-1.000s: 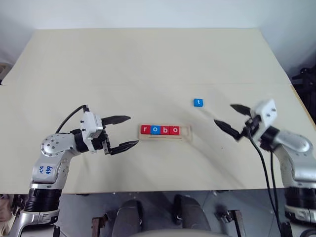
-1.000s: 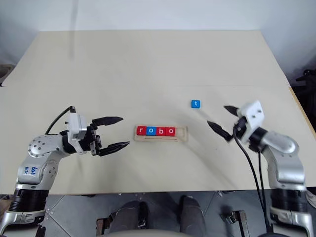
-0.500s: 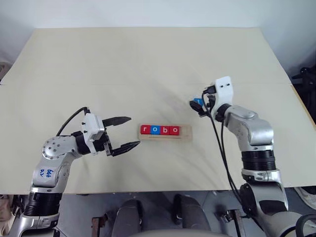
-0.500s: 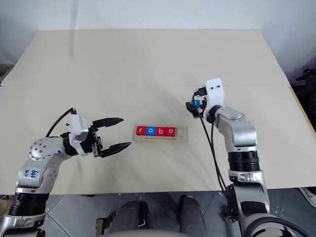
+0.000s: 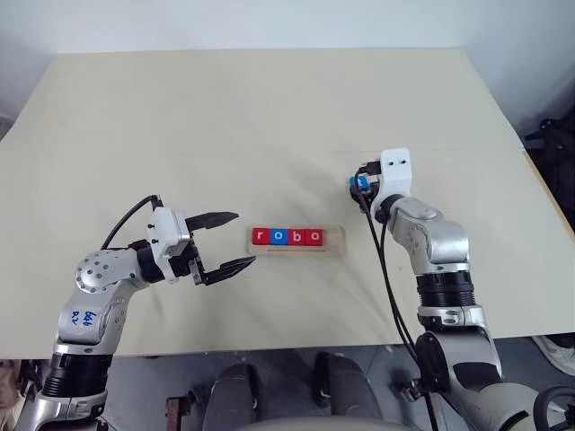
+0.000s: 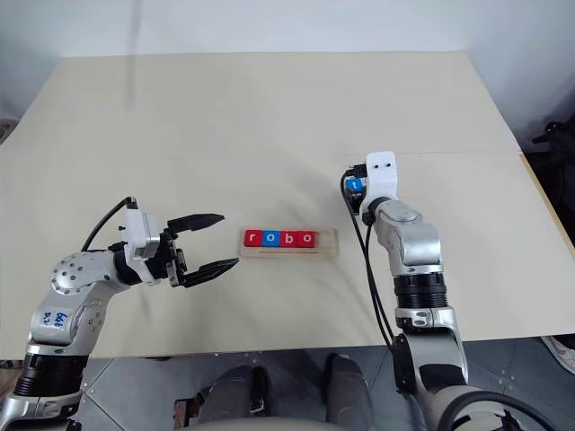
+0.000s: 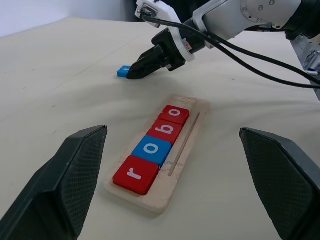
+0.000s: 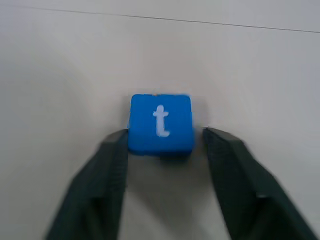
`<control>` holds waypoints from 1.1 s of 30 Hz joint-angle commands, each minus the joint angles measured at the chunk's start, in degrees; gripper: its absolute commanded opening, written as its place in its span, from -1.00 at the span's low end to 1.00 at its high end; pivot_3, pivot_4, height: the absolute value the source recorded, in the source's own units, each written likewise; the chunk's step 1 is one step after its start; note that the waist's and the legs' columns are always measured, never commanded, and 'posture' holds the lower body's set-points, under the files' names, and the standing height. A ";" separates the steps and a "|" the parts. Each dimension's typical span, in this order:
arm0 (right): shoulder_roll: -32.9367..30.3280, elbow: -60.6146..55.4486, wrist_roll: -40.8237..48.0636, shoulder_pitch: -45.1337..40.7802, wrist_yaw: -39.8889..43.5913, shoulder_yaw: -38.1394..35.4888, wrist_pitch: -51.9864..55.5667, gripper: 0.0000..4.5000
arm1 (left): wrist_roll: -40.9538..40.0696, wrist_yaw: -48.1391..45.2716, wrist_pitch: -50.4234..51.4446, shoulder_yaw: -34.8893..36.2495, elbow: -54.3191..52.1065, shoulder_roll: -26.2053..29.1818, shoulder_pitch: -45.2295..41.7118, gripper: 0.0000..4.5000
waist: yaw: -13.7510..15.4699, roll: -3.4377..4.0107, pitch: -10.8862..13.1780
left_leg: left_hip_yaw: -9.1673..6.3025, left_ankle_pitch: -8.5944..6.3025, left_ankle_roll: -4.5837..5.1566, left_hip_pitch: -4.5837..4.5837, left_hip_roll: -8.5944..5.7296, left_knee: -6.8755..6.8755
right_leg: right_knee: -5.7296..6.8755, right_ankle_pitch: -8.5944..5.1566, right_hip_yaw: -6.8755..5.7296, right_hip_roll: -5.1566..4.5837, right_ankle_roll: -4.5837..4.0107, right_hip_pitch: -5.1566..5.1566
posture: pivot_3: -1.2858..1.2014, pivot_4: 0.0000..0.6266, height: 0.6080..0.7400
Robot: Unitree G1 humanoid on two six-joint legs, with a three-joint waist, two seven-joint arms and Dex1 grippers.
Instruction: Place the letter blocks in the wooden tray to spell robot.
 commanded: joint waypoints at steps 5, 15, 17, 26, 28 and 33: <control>-2.95 -6.82 0.93 2.36 2.68 -0.76 0.22 -0.34 | -1.30 -1.21 -0.34 -0.08 -0.26 -0.45 -1.18 1.00 | 0.10 0.00 0.00 | 0.00 0.00 0.00 -0.01 0.00 -0.01 | -0.03 0.00 0.00 0.00 0.00 0.00 | 0.03 -0.52 1.00; -11.15 -38.02 10.58 19.09 8.12 -8.33 20.16 -0.34 | -0.73 -4.48 -1.16 -2.14 4.94 -1.93 -4.63 1.00 | 0.20 0.00 0.00 | -0.09 -0.01 0.01 -0.11 -0.01 -0.01 | -0.15 0.03 -0.07 -0.01 0.04 0.01 | 0.03 -0.52 1.00; -10.72 -41.98 11.50 21.69 7.36 -9.95 23.11 -0.34 | -0.56 -5.02 -1.42 -2.37 6.01 -2.20 -5.25 1.00 | 0.12 -0.01 -0.01 | -0.10 -0.01 0.01 -0.10 -0.01 -0.01 | -0.15 0.02 -0.07 0.01 0.04 0.01 | 0.03 -0.52 1.00; -2.45 -51.42 14.95 28.85 4.40 -13.03 32.81 -0.01 | 0.08 -7.49 -1.97 -4.01 9.49 -3.16 -8.79 1.00 | 0.31 -0.01 -0.02 | -0.12 -0.01 0.02 -0.12 -0.02 -0.01 | -0.19 0.02 -0.08 0.00 0.03 0.02 | 0.03 -0.52 1.00; -3.69 -50.91 15.88 28.94 5.95 -12.84 33.84 0.25 | 0.17 -7.51 -2.14 -3.85 9.53 -3.13 -8.82 1.00 | 0.30 -0.01 -0.02 | -0.15 -0.01 0.02 -0.12 -0.02 -0.01 | -0.17 0.02 -0.09 0.01 0.03 0.02 | 0.03 -0.52 1.00; -14.09 -47.01 18.98 27.62 14.86 -11.47 31.10 0.99 | 0.06 -7.31 -2.43 -3.20 8.56 -2.52 -7.84 1.00 | 0.36 -0.02 -0.02 | -0.14 -0.02 0.04 -0.12 -0.03 0.00 | -0.20 0.02 -0.09 0.00 0.04 0.04 | 0.03 -0.52 1.00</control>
